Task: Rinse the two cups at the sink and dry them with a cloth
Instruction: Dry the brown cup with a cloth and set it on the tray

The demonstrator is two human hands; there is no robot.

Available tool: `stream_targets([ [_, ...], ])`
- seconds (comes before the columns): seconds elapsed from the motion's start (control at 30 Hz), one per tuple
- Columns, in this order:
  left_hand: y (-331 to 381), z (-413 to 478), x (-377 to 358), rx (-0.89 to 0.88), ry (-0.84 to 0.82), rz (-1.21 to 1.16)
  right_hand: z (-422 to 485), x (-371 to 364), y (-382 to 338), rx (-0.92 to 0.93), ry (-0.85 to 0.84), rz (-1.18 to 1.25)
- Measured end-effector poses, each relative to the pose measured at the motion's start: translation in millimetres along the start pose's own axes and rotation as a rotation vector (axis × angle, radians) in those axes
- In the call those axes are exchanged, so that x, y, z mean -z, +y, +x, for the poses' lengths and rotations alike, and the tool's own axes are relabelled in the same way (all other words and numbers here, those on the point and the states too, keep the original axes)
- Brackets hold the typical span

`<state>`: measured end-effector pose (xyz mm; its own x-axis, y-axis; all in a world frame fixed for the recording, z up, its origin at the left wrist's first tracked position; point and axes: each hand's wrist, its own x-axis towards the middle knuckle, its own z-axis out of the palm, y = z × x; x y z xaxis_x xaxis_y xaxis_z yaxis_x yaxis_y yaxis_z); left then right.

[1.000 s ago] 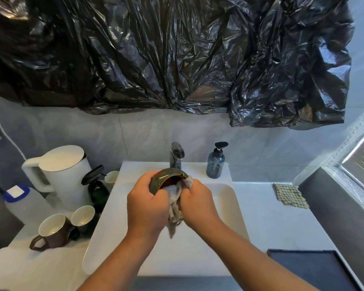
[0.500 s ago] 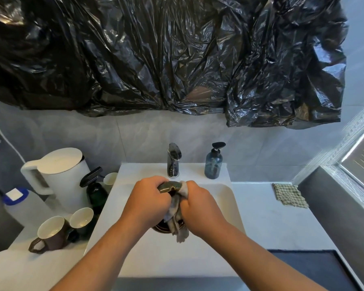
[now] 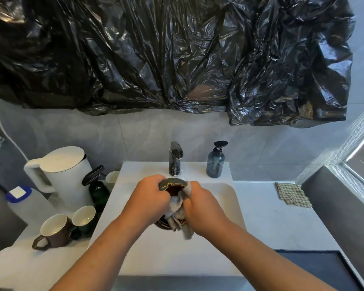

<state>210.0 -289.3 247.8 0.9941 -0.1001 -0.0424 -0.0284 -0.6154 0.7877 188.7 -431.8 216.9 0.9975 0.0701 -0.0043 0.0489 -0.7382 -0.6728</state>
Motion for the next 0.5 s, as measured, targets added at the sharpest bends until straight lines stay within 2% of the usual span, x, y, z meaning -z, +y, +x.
stream_targets([
  [0.1,6,-2,1,-0.058,-0.039,0.086,-1,7,-5,0.079,-0.03,-0.035],
  [0.23,3,-13,-11,-0.081,0.149,-0.135,-2,9,-9,0.022,0.082,0.078],
  [0.33,5,-13,-21,-0.069,0.341,-0.302,1,-5,-8,-0.133,0.195,0.258],
  [0.4,11,-16,-25,-0.057,0.426,-0.345,2,-18,-11,-0.292,0.199,0.452],
  [0.47,14,-16,-25,-0.051,0.413,-0.307,2,-23,-12,-0.396,0.173,0.599],
  [0.5,13,-14,-23,-0.035,0.351,-0.27,1,-21,-10,-0.384,0.169,0.586],
])
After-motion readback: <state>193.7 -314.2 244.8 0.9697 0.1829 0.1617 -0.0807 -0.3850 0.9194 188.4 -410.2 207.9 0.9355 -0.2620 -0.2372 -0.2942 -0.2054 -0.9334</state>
